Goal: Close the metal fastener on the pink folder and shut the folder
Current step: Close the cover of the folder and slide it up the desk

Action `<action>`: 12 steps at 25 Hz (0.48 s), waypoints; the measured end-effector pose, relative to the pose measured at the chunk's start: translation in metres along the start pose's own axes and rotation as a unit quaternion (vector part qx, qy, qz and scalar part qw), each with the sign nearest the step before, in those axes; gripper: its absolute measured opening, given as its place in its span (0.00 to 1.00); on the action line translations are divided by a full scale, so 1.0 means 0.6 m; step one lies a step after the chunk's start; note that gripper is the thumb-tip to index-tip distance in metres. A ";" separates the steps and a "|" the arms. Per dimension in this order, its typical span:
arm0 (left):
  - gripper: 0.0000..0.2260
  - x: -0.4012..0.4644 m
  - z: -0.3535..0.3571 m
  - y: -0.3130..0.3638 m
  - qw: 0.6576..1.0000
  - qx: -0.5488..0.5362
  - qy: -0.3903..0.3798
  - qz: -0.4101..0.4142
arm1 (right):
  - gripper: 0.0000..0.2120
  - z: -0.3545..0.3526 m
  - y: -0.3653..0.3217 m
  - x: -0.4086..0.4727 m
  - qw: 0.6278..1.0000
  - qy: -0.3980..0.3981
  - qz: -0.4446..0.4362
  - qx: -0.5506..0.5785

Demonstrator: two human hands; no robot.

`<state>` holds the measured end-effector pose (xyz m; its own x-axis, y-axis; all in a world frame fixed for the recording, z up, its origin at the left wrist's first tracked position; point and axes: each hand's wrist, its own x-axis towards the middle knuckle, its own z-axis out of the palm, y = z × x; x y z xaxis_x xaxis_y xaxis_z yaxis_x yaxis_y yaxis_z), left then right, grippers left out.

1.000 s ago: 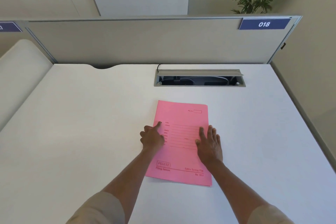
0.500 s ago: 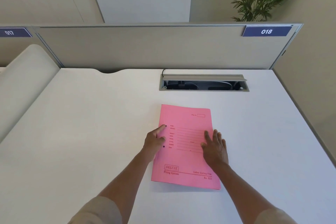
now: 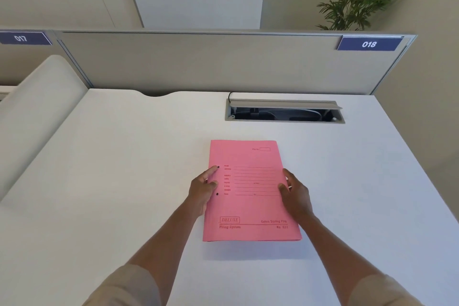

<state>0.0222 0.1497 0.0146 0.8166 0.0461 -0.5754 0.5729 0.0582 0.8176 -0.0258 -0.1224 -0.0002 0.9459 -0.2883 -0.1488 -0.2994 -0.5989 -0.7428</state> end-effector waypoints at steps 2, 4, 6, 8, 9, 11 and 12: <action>0.22 -0.001 -0.023 0.000 0.999 0.029 0.008 0.025 | 0.25 0.013 -0.021 -0.005 1.000 -0.005 -0.001 0.022; 0.23 -0.001 -0.048 0.006 0.994 0.084 0.016 0.063 | 0.25 0.033 -0.045 -0.008 0.999 -0.008 -0.006 0.030; 0.24 0.003 -0.071 0.018 0.982 0.158 0.032 0.101 | 0.26 0.052 -0.066 -0.004 0.999 -0.014 -0.015 0.031; 0.24 0.011 -0.097 0.037 0.969 0.213 0.052 0.117 | 0.26 0.073 -0.091 0.007 0.999 -0.026 -0.024 0.030; 0.24 0.017 -0.110 0.046 0.964 0.232 0.061 0.117 | 0.26 0.082 -0.103 0.014 0.999 -0.037 -0.026 0.029; 0.25 0.033 -0.143 0.068 0.955 0.268 0.064 0.112 | 0.28 0.104 -0.132 0.032 0.997 -0.072 -0.030 0.020; 0.27 0.040 -0.156 0.079 0.952 0.279 0.060 0.107 | 0.28 0.112 -0.145 0.041 0.995 -0.092 -0.032 0.008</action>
<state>0.0622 0.2470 0.0375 0.9239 0.1136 -0.3654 0.3707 -0.5028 0.7809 0.0319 -0.0270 0.0169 0.9704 -0.1068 -0.2168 -0.2368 -0.5988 -0.7651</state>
